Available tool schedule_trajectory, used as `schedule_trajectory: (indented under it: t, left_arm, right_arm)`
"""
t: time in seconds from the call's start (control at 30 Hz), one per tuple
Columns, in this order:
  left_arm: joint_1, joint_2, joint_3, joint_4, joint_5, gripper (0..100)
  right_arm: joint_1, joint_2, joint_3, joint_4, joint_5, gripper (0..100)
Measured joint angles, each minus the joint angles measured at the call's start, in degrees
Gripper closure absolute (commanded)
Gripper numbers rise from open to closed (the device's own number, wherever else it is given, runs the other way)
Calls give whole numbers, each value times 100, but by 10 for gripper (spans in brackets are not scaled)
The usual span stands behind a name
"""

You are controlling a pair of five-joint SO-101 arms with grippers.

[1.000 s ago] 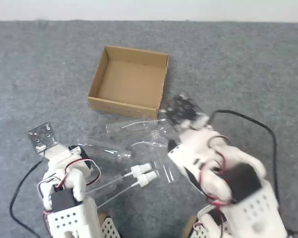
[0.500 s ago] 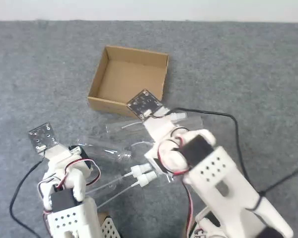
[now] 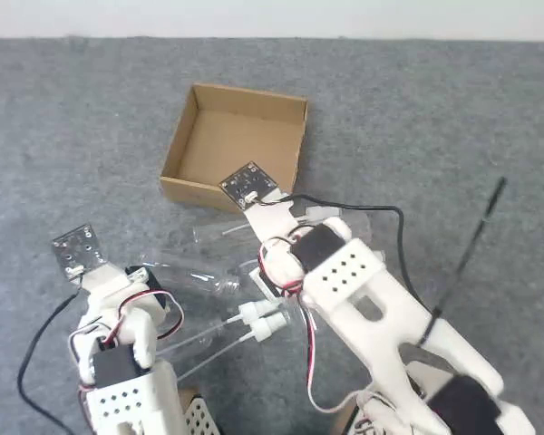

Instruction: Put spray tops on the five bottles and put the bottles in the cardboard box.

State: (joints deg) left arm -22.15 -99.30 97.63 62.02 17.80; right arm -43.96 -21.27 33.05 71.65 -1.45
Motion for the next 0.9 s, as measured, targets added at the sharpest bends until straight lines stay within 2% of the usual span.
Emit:
schedule_trajectory:
  t: [0.6, 0.9]
  left_arm:
    - [0, 0, 0, 0, 0, 985]
    - [0, 0, 0, 0, 0, 985]
  right_arm:
    - [0, 1380, 0, -677, -44, 771]
    - [-9, 1758, 0, -703, -44, 772]
